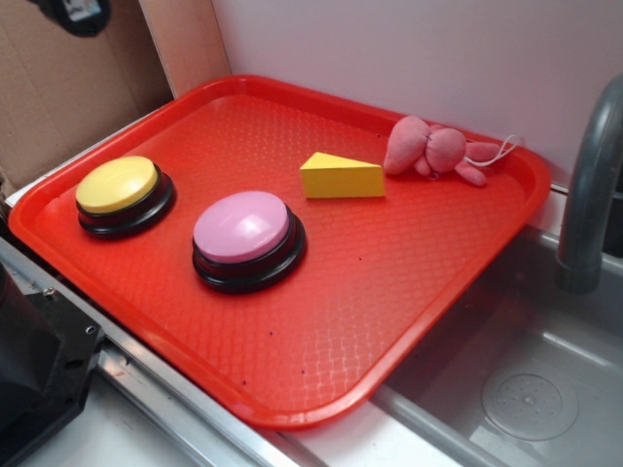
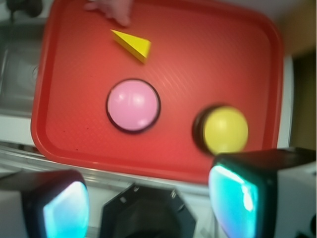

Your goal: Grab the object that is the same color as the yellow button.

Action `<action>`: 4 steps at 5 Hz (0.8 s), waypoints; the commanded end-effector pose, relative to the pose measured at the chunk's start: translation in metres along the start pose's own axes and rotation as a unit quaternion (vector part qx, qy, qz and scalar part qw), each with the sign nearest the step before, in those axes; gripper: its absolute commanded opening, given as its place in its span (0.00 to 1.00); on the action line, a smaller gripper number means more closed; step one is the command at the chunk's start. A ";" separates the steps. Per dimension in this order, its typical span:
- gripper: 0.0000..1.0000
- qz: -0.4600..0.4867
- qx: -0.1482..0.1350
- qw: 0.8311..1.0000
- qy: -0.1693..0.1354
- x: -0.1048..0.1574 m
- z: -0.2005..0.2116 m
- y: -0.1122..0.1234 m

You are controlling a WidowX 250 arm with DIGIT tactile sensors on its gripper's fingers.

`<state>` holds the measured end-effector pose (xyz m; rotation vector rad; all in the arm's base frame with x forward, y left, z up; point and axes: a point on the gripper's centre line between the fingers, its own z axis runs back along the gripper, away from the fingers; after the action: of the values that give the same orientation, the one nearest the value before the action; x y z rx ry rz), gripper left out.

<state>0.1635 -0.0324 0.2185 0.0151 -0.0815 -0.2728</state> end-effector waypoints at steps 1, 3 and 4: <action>1.00 -0.145 -0.003 0.988 -0.054 0.057 -0.034 0.002; 1.00 -0.243 0.008 0.968 -0.065 0.105 -0.092 0.007; 1.00 -0.272 0.013 0.960 -0.064 0.124 -0.131 0.007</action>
<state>0.2920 -0.0497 0.0811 0.0289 -0.1537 -0.8101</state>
